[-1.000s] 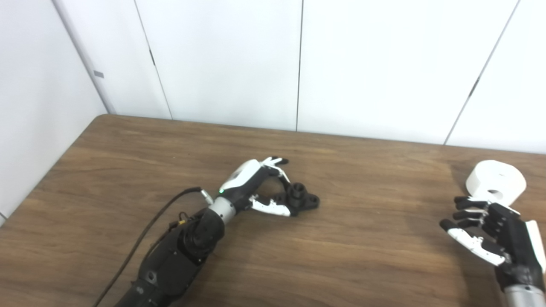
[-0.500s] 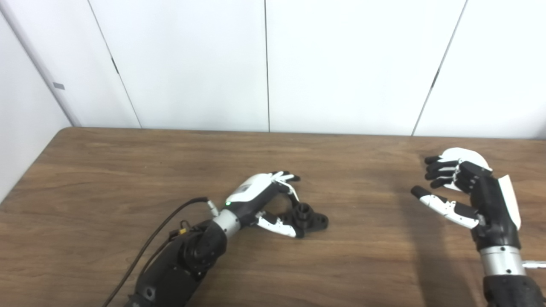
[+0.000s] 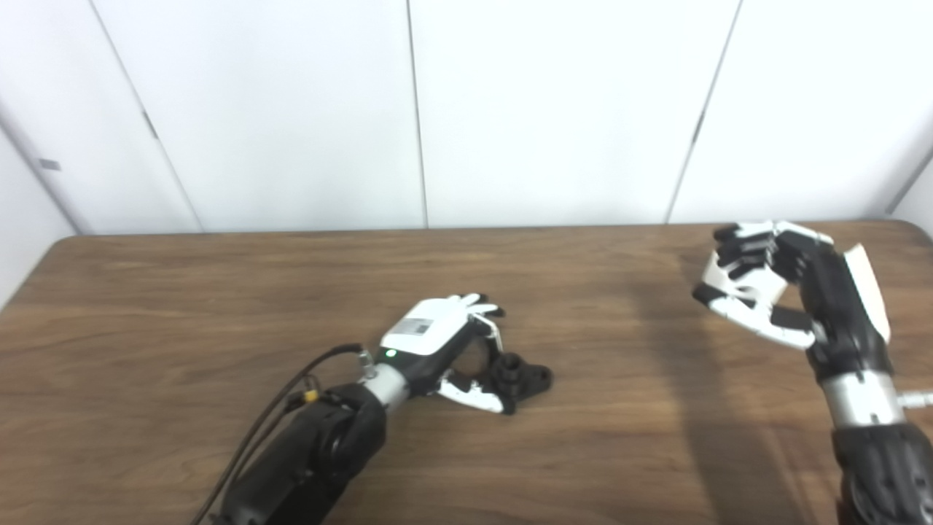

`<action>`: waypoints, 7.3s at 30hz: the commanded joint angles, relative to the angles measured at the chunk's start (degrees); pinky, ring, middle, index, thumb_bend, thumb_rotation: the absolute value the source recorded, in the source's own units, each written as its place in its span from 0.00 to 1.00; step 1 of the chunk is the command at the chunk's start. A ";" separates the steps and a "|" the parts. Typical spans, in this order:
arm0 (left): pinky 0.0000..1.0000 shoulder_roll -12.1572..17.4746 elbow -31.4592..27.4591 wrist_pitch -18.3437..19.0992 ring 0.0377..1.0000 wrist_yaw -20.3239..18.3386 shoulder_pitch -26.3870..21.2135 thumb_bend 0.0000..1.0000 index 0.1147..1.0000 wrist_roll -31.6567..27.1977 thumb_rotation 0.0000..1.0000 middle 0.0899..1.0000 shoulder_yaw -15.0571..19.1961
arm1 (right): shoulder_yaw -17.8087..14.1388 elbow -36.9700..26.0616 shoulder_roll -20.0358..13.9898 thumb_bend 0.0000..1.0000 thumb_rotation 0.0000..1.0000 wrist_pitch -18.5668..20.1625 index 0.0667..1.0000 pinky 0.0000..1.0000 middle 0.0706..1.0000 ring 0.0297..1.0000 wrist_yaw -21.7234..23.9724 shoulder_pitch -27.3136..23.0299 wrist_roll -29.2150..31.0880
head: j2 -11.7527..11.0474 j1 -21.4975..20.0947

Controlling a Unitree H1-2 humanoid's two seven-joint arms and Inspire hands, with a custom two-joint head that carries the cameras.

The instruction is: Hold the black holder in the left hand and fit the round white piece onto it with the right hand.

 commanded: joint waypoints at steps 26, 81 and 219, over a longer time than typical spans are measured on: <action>0.94 4.26 7.19 -6.08 0.95 2.02 3.99 0.52 0.42 0.81 0.06 0.86 1.56 | 24.34 11.19 -33.75 0.99 0.26 19.02 0.89 0.92 1.00 1.00 47.32 -32.45 -32.24 | -9.10 -15.94; 0.93 4.49 5.38 -7.90 0.94 4.41 6.39 0.52 0.42 0.89 0.06 0.85 2.17 | 32.38 38.50 -21.82 0.94 0.32 12.39 0.85 0.91 0.95 0.96 39.18 -39.68 -44.37 | -8.51 -13.23; 0.95 -5.05 2.45 3.26 0.96 0.74 2.09 0.52 0.41 2.41 0.06 0.86 -2.13 | 32.42 13.94 -6.20 0.53 0.14 1.83 0.44 0.83 0.77 0.86 47.81 -37.31 -28.11 | 5.62 16.96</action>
